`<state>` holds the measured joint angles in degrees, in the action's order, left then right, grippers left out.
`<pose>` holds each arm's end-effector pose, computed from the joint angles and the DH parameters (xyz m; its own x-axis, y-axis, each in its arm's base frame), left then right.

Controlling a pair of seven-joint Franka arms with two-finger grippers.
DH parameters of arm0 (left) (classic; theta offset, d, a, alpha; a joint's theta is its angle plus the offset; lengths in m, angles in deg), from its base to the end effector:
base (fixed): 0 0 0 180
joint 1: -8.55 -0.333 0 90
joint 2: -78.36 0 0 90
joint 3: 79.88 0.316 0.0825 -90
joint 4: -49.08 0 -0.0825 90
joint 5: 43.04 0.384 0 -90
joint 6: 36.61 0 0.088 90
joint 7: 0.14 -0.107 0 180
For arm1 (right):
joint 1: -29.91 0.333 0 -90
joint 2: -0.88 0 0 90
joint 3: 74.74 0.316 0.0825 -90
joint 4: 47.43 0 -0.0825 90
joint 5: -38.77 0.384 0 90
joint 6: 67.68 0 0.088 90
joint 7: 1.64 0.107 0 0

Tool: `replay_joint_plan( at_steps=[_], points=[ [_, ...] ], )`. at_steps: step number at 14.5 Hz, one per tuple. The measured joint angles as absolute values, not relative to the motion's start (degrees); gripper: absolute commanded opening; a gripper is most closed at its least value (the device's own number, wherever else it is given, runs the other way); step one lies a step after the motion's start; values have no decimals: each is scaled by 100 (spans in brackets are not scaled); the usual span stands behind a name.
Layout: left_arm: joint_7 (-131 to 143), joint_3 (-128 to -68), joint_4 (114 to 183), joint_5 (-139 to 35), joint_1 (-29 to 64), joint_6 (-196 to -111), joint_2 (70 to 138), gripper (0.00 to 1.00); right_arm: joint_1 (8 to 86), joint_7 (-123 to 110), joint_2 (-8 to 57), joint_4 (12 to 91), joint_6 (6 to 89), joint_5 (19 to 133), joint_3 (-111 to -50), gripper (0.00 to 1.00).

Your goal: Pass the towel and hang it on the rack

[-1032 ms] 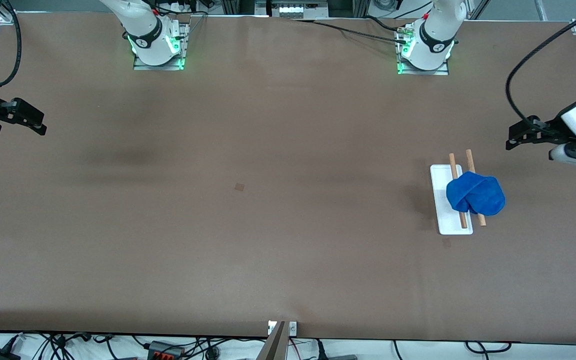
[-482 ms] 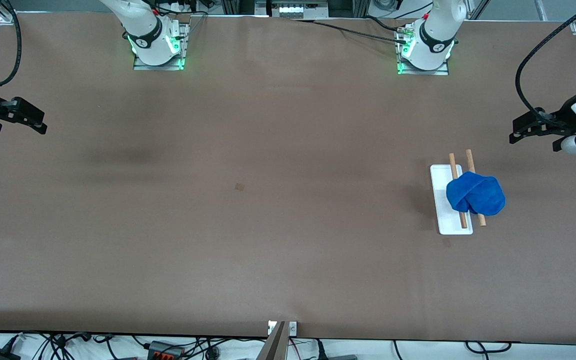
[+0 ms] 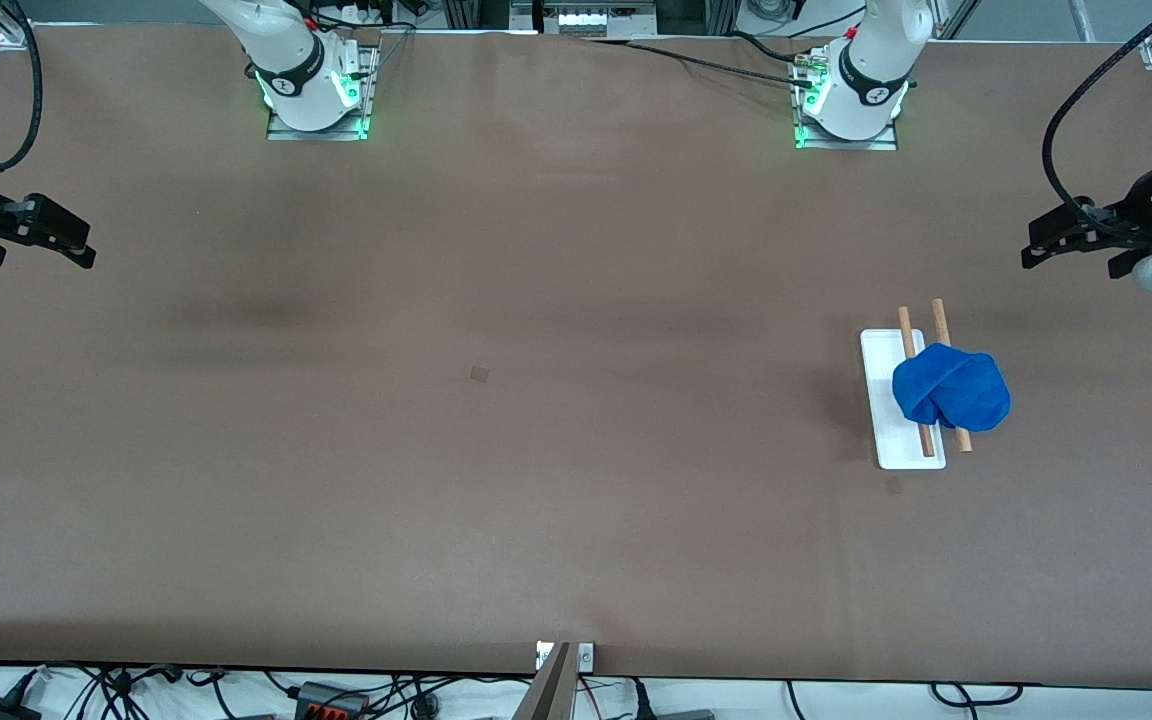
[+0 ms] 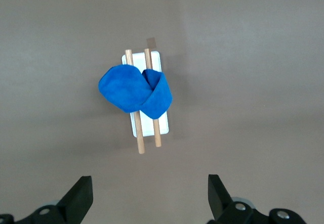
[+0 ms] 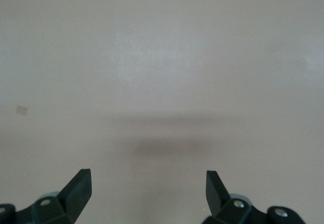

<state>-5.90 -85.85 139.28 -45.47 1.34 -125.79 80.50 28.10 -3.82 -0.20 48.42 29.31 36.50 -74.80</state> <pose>0.5632 0.0087 0.6010 0.9956 -0.0795 -0.0500 -0.0769 -0.9957 0.0515 0.5577 -0.0220 0.5973 0.9993 0.0102 0.0371 0.0087 -0.9991 0.0409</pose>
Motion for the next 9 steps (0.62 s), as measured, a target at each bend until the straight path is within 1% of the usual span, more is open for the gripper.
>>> replay_joint_plan(
  at_steps=[9],
  points=[
    [-348, -8584, 13928, -4547, 267, -12378, 8011, 100, 2804, -380, -33, 4840, 2895, 3650, -7491, 100]
  ],
)
